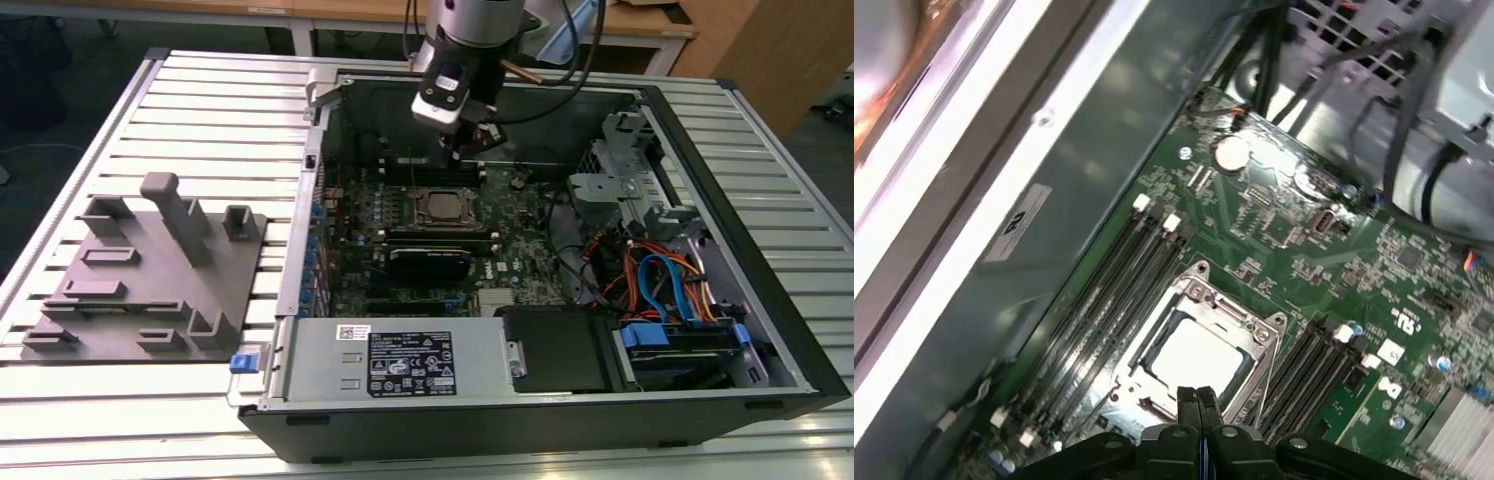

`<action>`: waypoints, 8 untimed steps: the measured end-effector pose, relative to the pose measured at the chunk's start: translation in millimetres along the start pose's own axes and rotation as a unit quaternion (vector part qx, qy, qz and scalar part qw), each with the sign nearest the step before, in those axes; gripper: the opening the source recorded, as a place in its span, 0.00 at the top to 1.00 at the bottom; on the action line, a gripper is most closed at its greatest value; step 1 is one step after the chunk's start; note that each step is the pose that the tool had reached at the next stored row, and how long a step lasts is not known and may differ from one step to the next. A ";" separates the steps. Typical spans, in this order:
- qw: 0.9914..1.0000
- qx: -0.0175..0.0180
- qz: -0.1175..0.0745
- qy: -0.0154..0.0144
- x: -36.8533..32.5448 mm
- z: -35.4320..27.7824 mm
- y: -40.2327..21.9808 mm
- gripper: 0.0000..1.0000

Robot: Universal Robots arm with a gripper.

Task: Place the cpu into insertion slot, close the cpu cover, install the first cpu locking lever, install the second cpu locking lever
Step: 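Install the first cpu locking lever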

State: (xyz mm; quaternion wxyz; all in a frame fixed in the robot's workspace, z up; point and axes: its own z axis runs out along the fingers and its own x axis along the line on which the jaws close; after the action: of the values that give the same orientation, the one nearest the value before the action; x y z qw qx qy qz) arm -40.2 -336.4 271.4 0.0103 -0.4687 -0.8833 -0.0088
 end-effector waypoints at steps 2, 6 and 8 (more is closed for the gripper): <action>1.000 0.000 -0.017 0.000 0.0 0.0 0.0 0.90; 0.999 0.001 -0.049 0.000 0.0 0.0 0.0 0.90; 0.999 0.001 -0.055 0.000 0.0 0.0 0.0 0.90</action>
State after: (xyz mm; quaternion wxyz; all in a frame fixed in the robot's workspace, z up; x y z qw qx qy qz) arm -40.2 -336.4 271.3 0.0107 -0.4197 -0.9076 -0.0083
